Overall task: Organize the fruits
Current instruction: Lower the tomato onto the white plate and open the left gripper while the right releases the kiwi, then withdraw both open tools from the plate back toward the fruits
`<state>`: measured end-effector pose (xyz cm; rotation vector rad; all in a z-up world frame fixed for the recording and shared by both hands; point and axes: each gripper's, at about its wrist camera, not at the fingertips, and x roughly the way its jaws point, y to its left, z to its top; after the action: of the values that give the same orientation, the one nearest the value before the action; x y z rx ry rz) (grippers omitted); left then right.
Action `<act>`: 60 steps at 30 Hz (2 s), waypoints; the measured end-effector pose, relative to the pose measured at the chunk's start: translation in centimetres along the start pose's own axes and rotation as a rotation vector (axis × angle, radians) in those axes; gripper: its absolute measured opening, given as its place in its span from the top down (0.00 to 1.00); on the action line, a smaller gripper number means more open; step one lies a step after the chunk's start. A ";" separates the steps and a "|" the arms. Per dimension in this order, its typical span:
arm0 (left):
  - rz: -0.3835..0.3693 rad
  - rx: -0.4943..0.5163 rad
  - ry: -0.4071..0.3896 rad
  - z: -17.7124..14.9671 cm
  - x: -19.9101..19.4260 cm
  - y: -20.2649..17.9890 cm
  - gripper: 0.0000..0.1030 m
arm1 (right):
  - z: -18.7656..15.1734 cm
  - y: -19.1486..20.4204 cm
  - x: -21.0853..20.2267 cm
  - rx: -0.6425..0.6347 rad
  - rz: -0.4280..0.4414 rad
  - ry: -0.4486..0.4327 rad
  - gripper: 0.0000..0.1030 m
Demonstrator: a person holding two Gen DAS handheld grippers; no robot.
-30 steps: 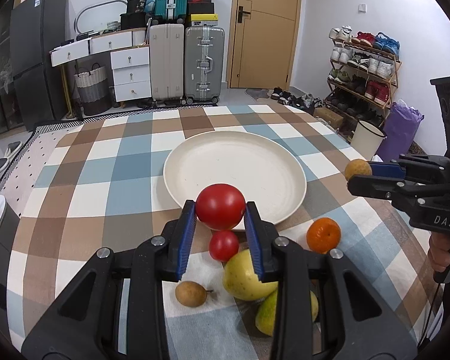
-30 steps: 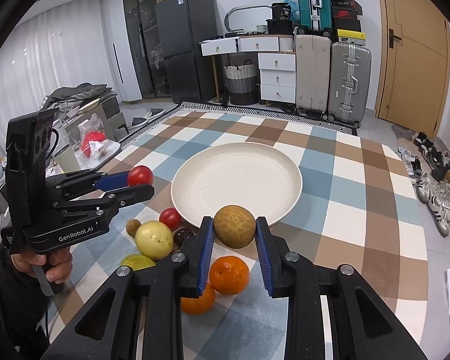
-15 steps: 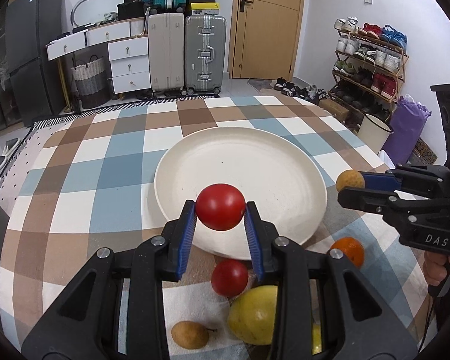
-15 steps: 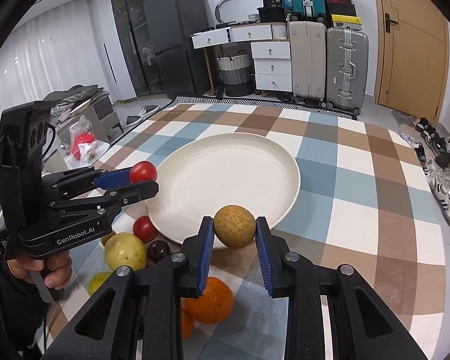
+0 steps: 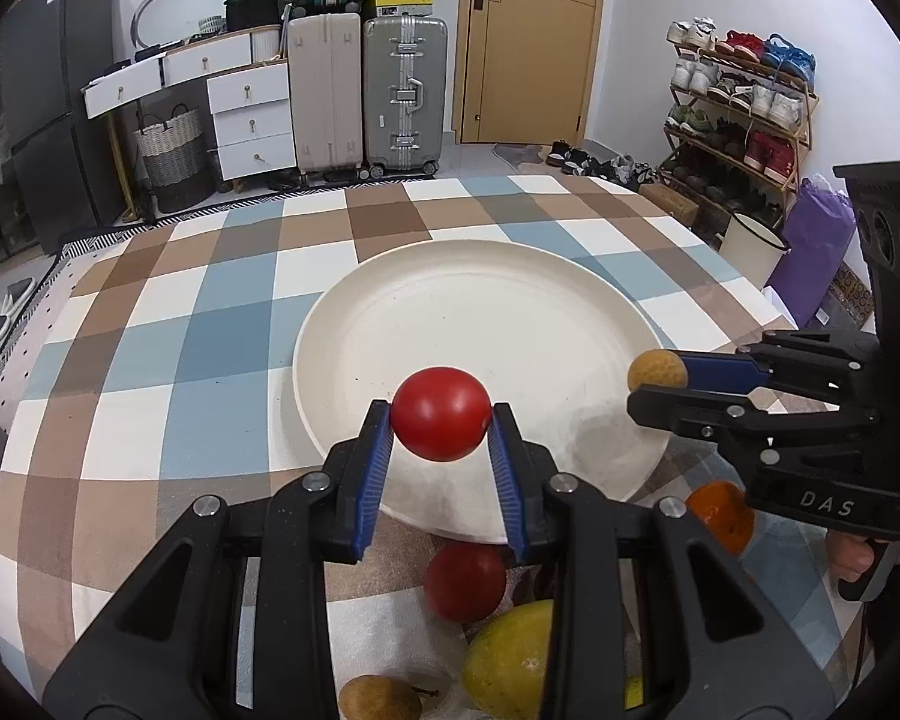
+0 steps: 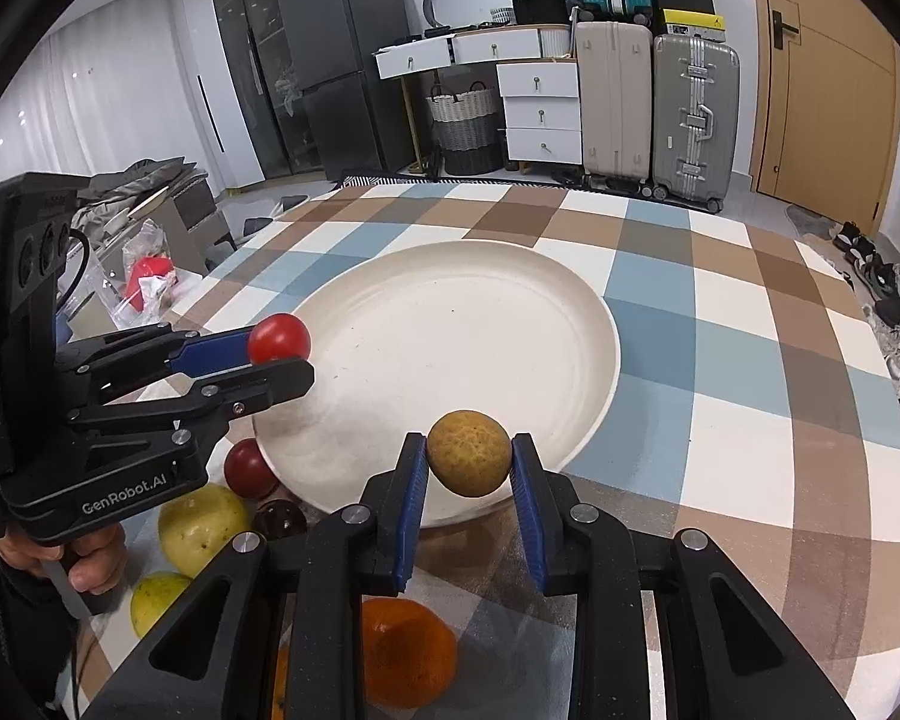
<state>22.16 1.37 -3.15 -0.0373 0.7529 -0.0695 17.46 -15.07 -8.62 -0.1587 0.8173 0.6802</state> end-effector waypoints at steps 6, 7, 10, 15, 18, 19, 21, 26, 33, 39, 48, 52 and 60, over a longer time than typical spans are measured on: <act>-0.014 0.002 -0.001 -0.2 -0.1 -0.2 0.70 | -0.1 0.1 0.0 -0.008 0.004 -0.016 0.69; -0.021 0.000 0.003 -0.2 -0.1 -0.2 0.67 | -0.2 0.1 -0.2 -0.009 -0.001 -0.022 0.62; -0.014 -0.015 0.010 -0.3 -0.4 0.0 0.39 | -0.4 0.1 -0.8 -0.002 -0.022 -0.032 0.53; 0.000 -0.025 -0.048 -0.6 -2.6 0.4 0.18 | -0.8 -0.3 -2.0 0.033 -0.034 -0.041 0.30; -0.007 -0.040 -0.069 -0.7 -4.0 0.6 0.00 | -1.0 -0.4 -3.1 0.043 -0.043 -0.061 0.10; -0.005 -0.046 -0.084 -0.8 -4.6 0.6 0.00 | -1.1 -0.3 -3.4 0.043 -0.052 -0.063 0.05; -0.003 -0.045 -0.100 -1.1 -5.6 0.6 0.00 | -1.4 -0.3 -4.1 0.051 -0.080 -0.074 0.02; 0.009 -0.028 -0.102 -2.4 -7.7 0.1 0.00 | -2.4 -0.5 -5.3 0.084 -0.091 -0.070 0.01; 0.023 -0.057 -0.083 -4.6 -9.9 0.1 0.00 | -4.2 0.5 -7.2 0.081 -0.106 -0.059 0.01; 0.042 -0.061 -0.083 -6.4 -11.7 -0.1 0.00 | -5.6 1.4 -8.1 0.083 -0.110 -0.045 0.01; 0.052 -0.071 -0.072 -8.2 -13.4 -0.6 0.00 | -7.1 2.6 -8.5 0.085 -0.116 -0.011 0.01; 0.039 -0.070 -0.053 -9.2 -13.5 -1.1 0.00 | -7.6 3.0 -8.5 0.087 -0.115 0.002 0.01; 0.039 -0.044 -0.018 -9.9 -12.2 -2.0 0.00 | -8.3 3.6 -7.2 0.076 -0.105 0.042 0.01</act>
<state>6.42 0.26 -1.91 -0.0650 0.7369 -0.0154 6.58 -19.00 -8.70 -0.1460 0.8675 0.5481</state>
